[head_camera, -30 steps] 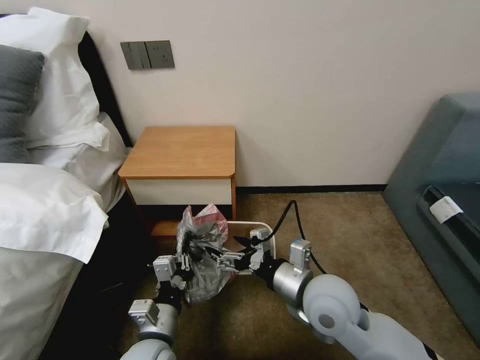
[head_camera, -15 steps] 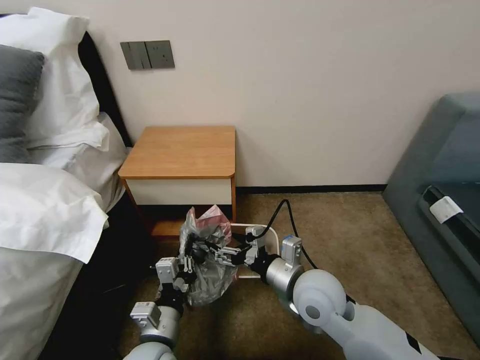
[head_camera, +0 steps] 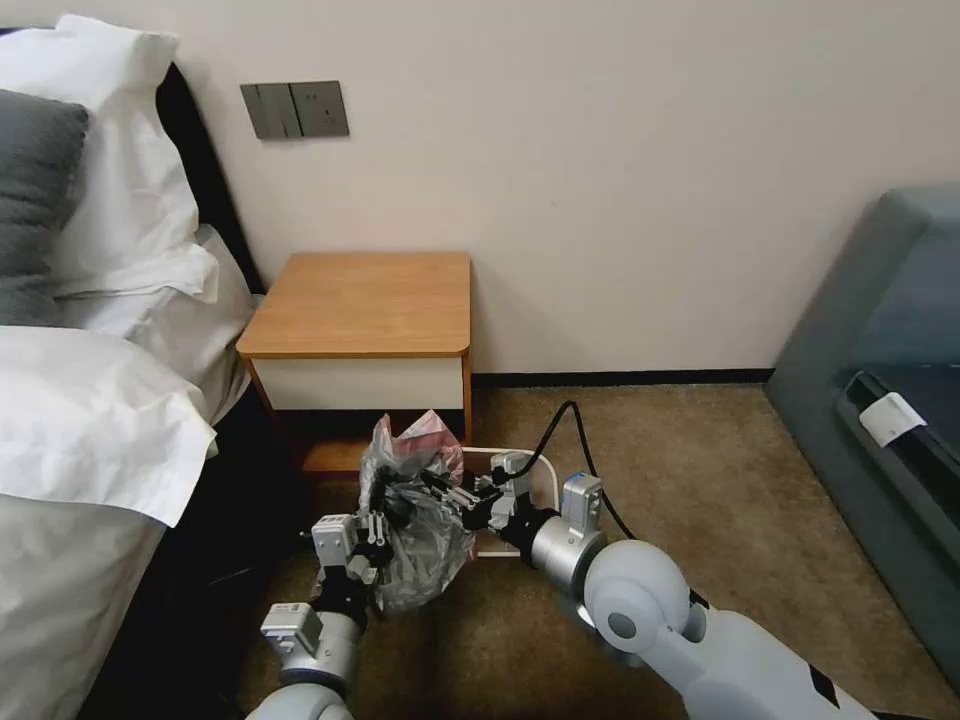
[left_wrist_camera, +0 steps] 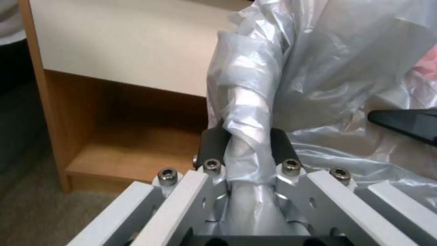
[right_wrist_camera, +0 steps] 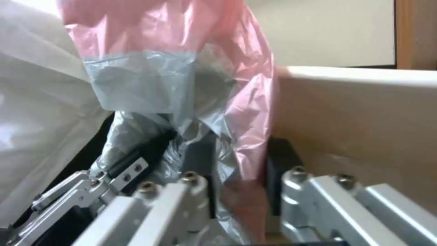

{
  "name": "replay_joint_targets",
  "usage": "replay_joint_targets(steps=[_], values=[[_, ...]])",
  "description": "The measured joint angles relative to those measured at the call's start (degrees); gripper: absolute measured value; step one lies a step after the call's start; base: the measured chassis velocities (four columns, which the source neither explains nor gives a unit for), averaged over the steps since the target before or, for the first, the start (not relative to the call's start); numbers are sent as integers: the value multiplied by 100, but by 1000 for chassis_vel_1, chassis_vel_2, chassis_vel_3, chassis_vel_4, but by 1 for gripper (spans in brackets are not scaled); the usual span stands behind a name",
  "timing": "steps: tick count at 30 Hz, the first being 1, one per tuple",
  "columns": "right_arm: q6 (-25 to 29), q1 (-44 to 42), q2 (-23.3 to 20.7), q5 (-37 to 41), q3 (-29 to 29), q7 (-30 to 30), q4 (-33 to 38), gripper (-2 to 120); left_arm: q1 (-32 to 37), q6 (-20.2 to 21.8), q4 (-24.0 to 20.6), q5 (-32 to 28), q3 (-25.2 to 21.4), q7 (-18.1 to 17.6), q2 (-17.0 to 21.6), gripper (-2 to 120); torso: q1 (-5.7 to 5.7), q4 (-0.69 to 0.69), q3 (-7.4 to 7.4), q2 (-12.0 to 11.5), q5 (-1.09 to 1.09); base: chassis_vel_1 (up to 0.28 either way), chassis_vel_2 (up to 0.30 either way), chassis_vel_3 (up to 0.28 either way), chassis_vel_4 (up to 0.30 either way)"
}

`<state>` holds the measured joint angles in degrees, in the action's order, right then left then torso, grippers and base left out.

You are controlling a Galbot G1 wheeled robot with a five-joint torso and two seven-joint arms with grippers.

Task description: Pick up the garbage bag from the table and place it over the trash can.

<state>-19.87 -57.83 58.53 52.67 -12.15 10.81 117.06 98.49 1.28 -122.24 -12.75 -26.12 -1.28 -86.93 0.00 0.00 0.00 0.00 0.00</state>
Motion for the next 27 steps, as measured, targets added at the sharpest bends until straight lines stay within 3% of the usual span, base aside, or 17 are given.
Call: replay_joint_targets(steps=[5, 16, 27], values=[[24, 1, -2, -74, -3, -18, -3, 0, -17, 4, 36, 0, -1, -19, -7, 8, 0, 0, 0, 0, 0, 0, 0, 0, 0], [78, -42, -114, -171, 138, -53, 90, 0, -46, -2, 145, -12, -58, -27, 12, 8, 0, 0, 0, 0, 0, 0, 0, 0, 0], [186, -133, -459, -198, 733, -167, 217, 0, -48, -51, 243, -22, -93, -34, 61, 7, 0, 0, 0, 0, 0, 0, 0, 0, 0]])
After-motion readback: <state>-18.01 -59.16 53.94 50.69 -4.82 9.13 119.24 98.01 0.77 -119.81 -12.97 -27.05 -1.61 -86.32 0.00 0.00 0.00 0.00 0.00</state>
